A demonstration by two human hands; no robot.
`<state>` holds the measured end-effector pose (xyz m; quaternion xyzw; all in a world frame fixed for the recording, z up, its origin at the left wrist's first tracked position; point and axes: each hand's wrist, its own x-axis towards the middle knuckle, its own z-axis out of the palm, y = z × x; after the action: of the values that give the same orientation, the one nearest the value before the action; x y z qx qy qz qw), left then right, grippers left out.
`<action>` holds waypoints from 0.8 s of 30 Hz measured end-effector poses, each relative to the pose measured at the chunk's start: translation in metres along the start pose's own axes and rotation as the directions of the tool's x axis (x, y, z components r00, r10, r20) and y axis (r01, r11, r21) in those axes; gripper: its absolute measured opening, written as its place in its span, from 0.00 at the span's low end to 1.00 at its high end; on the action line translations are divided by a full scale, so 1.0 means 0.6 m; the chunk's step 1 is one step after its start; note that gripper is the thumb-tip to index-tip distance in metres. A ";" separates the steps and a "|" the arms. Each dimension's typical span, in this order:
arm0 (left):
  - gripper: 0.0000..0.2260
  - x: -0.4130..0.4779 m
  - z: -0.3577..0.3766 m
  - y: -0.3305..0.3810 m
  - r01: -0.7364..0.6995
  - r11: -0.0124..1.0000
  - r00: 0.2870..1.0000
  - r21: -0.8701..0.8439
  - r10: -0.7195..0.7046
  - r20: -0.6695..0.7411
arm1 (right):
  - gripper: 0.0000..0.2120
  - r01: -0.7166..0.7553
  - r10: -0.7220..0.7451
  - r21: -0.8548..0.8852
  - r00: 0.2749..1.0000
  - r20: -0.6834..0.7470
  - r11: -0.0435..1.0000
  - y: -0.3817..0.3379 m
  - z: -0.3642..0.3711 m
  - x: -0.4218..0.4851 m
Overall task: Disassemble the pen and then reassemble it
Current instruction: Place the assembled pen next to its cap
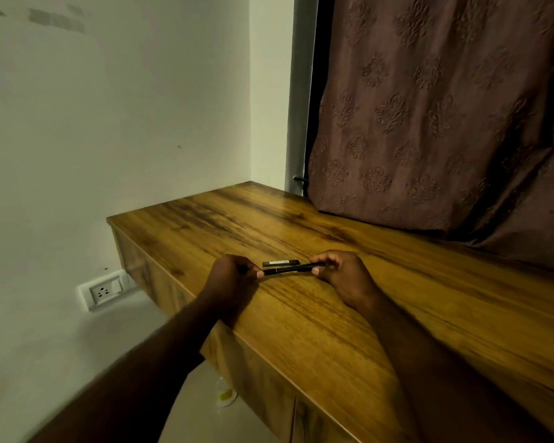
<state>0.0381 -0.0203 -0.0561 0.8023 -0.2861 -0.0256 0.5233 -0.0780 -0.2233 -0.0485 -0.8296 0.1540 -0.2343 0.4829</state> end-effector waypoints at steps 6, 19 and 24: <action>0.03 0.010 0.003 0.005 -0.116 0.949 0.991 0.293 0.130 -0.026 | 0.07 0.024 -0.027 -0.200 1.000 -0.009 0.979 0.007 0.013 0.016; 0.02 0.015 0.009 0.001 0.011 0.969 0.997 0.245 0.008 -0.076 | 0.09 0.028 -0.032 -0.301 0.999 -0.007 0.953 0.004 0.017 0.017; 0.05 0.012 0.003 -0.003 0.047 0.990 0.993 0.130 -0.032 -0.115 | 0.21 0.021 -0.014 -0.230 0.999 0.032 0.973 0.009 0.014 0.015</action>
<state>0.0444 -0.0245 -0.0566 0.8409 -0.2411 0.0282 0.4837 -0.0659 -0.2241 -0.0547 -0.8848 0.1658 -0.2065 0.3835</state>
